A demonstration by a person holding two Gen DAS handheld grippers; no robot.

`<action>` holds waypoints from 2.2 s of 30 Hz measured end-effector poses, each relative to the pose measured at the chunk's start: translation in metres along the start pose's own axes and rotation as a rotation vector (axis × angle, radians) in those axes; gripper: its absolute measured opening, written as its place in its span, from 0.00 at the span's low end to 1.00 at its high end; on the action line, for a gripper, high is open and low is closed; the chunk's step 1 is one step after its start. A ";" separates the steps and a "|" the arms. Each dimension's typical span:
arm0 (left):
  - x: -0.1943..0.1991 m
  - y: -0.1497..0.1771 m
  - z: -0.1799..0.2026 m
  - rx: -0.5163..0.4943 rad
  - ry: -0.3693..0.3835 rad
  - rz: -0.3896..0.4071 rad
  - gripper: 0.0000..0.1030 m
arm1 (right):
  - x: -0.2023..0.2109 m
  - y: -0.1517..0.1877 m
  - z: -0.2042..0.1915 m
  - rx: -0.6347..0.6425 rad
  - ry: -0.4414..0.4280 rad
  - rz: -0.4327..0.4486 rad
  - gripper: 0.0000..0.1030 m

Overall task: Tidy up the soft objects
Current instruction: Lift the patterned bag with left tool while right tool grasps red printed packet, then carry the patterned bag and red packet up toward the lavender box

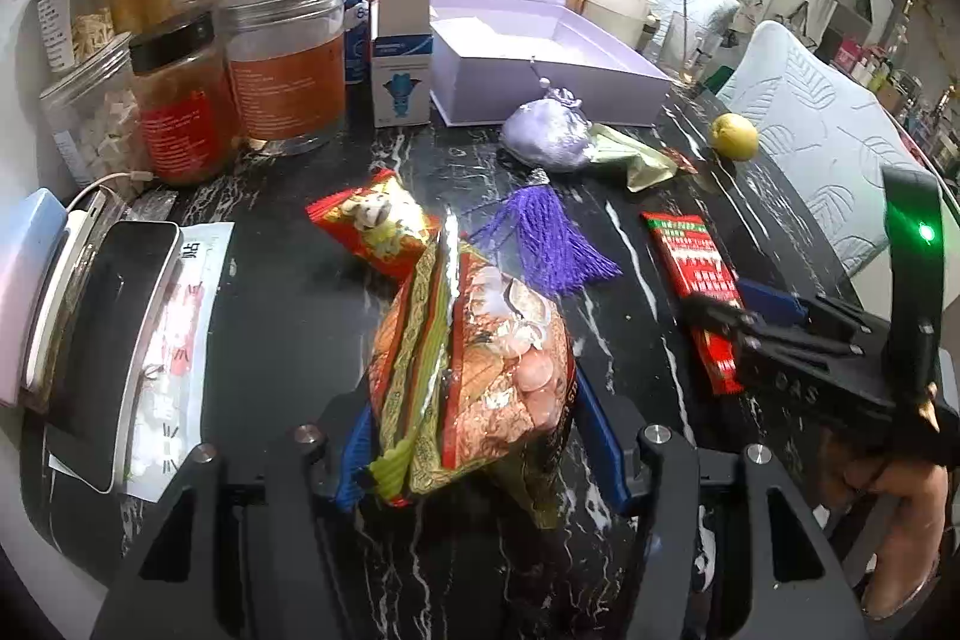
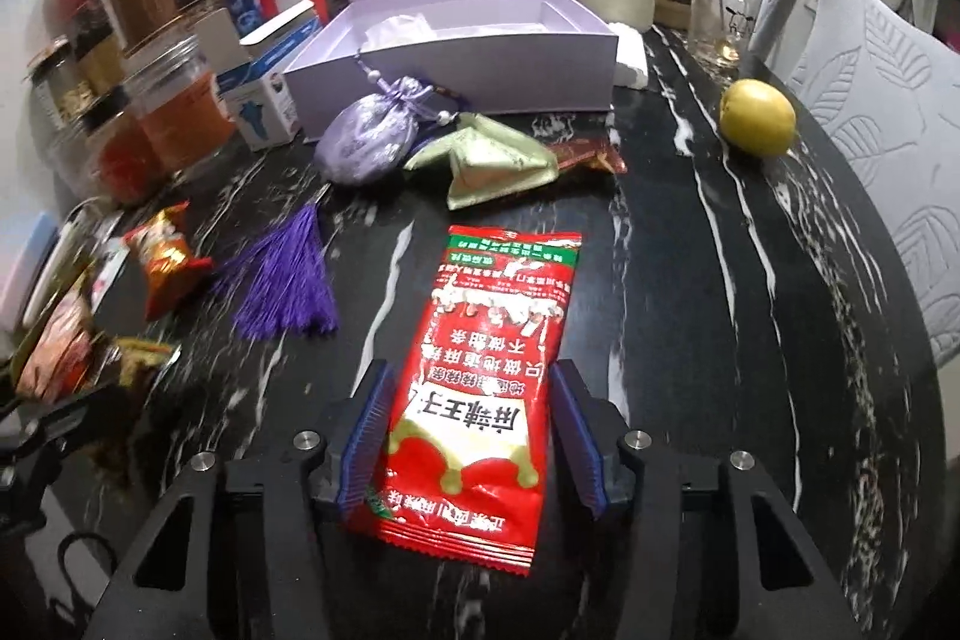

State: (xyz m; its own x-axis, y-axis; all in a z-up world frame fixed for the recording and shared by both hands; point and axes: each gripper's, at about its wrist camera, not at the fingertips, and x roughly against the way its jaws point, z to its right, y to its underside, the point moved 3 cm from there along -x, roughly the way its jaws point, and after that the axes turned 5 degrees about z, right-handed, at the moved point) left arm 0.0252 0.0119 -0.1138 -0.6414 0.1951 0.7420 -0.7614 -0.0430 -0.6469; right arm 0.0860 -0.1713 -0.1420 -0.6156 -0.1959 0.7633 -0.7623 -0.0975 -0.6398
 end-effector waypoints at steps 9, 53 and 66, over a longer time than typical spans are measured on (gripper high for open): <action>-0.003 0.007 0.011 -0.016 0.049 -0.030 0.56 | 0.034 0.033 0.001 0.008 -0.012 -0.046 0.51; 0.058 0.026 0.045 -0.078 0.109 0.087 0.56 | 0.111 0.062 -0.008 0.004 -0.034 0.149 0.44; 0.085 -0.042 0.063 -0.135 0.117 0.268 0.56 | 0.154 0.011 -0.007 0.059 -0.081 0.279 0.44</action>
State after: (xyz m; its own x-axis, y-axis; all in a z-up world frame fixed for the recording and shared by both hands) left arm -0.0034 -0.0318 -0.0121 -0.7965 0.3056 0.5218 -0.5423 0.0205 -0.8399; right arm -0.0191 -0.1959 -0.0308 -0.7800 -0.3002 0.5491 -0.5515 -0.0849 -0.8299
